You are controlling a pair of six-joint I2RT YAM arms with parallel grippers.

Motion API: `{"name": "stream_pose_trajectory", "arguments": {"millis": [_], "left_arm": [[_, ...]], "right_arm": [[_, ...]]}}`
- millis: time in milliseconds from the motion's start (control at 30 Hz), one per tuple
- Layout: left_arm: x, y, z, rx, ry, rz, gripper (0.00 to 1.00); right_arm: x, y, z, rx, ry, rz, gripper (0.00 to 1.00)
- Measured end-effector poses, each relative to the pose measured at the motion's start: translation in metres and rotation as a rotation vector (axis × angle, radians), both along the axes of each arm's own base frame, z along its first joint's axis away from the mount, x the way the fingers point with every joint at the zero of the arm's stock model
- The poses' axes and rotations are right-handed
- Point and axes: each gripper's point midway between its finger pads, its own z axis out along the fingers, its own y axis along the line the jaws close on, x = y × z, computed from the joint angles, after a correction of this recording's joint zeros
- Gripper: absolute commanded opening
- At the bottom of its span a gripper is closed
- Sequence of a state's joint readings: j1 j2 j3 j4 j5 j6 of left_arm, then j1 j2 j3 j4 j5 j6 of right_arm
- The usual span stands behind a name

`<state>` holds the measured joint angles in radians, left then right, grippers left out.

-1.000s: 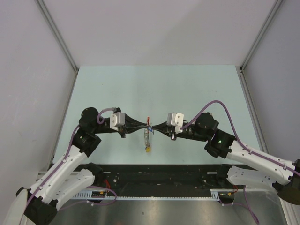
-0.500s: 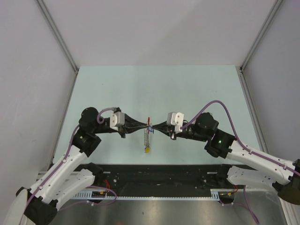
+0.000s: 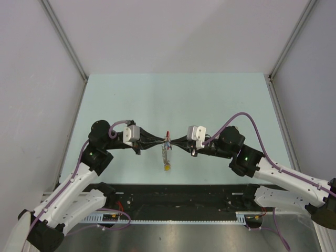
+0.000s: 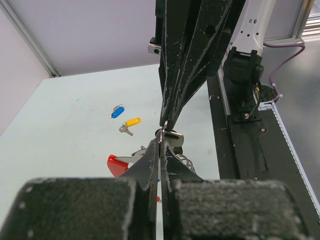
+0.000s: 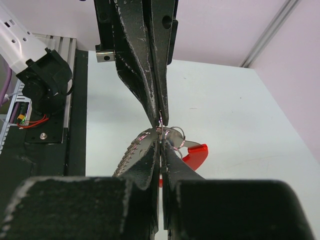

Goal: Put the keys on the keyring

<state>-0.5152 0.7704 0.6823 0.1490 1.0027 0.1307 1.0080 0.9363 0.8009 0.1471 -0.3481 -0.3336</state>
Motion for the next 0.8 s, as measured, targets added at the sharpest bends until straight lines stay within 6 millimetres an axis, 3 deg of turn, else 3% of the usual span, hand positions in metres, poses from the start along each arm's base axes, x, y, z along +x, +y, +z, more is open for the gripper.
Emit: {"name": "stream_pose_trajectory", "arguments": {"millis": [800], "left_arm": [[-0.0034,-0.0025,0.0041,-0.015,0.001,-0.035,0.0]], "right_arm": [[-0.0015,0.0005,-0.0003,-0.001,0.001,0.008,0.0]]}}
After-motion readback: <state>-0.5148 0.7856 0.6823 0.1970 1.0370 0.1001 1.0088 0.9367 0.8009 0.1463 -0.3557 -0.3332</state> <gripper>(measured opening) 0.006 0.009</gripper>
